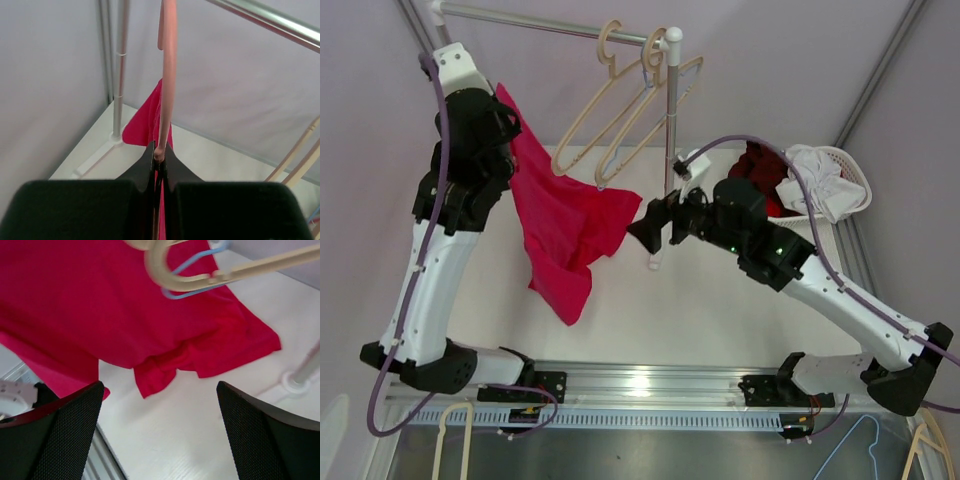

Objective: Remove the t-shirt from the hanger

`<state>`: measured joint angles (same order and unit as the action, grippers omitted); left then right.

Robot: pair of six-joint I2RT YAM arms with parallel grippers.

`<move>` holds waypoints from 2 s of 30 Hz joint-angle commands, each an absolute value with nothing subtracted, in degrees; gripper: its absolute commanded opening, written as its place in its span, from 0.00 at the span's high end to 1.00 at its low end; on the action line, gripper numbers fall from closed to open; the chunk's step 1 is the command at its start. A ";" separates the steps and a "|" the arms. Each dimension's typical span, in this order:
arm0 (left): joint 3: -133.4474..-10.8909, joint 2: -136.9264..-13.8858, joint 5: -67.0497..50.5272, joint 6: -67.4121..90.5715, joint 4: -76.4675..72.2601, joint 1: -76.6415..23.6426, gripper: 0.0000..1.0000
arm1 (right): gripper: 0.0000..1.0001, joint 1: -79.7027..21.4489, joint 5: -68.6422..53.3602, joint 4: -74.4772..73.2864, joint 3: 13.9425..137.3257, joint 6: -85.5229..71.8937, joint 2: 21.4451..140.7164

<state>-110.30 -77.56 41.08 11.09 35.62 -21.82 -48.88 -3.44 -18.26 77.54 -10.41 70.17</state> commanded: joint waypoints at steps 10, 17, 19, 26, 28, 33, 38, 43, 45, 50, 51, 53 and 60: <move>-109.51 -72.07 54.48 12.57 41.66 -29.44 0.99 | 0.01 -66.79 -13.01 -3.08 79.27 -2.73 77.87; -108.90 -73.30 56.43 11.07 40.52 -30.85 0.99 | 0.01 -71.45 -8.97 -2.37 82.97 -3.16 83.57; -109.34 -73.56 56.69 11.16 40.60 -30.85 0.99 | 0.01 -71.72 -9.05 -1.50 83.84 -3.25 84.72; -108.72 -74.44 57.83 9.93 39.03 -30.85 0.99 | 0.21 -73.39 -5.81 -3.77 88.94 -3.34 91.22; -108.55 -74.44 57.74 9.23 37.62 -30.94 0.99 | 0.57 -73.39 -4.75 -4.66 89.12 -3.25 92.11; -108.20 -74.97 57.75 7.21 34.72 -30.59 0.99 | 1.00 -73.74 -3.69 -5.18 84.82 -4.57 89.39; -107.93 -77.87 53.80 10.71 35.50 -27.78 0.99 | 1.00 -76.19 -0.19 -7.90 81.30 -4.92 82.81; -107.31 -81.73 51.24 12.74 35.86 -25.05 0.99 | 1.00 -81.11 4.38 -11.95 76.13 -5.80 77.00; -108.28 -83.58 50.45 13.44 36.12 -23.91 0.99 | 1.00 -83.49 5.71 -12.91 74.10 -7.03 74.98; -113.11 -87.53 49.48 13.36 37.08 -23.12 0.99 | 1.00 -84.73 0.62 -4.85 59.90 -15.97 72.68; -116.60 -89.54 49.57 13.36 37.87 -23.12 0.99 | 1.00 -84.81 -1.82 -2.48 58.46 -17.21 73.38; -118.47 -90.96 49.48 13.80 40.16 -23.12 0.99 | 1.00 -85.16 -4.04 -0.71 56.09 -19.59 76.28; -120.24 -84.57 37.90 21.70 51.67 -24.96 0.99 | 1.00 -80.08 -0.88 0.18 58.44 -18.29 83.22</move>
<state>-117.23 -90.80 43.13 16.80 52.07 -24.43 -81.67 2.35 0.69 56.18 -16.93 81.41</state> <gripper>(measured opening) 0.035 0.010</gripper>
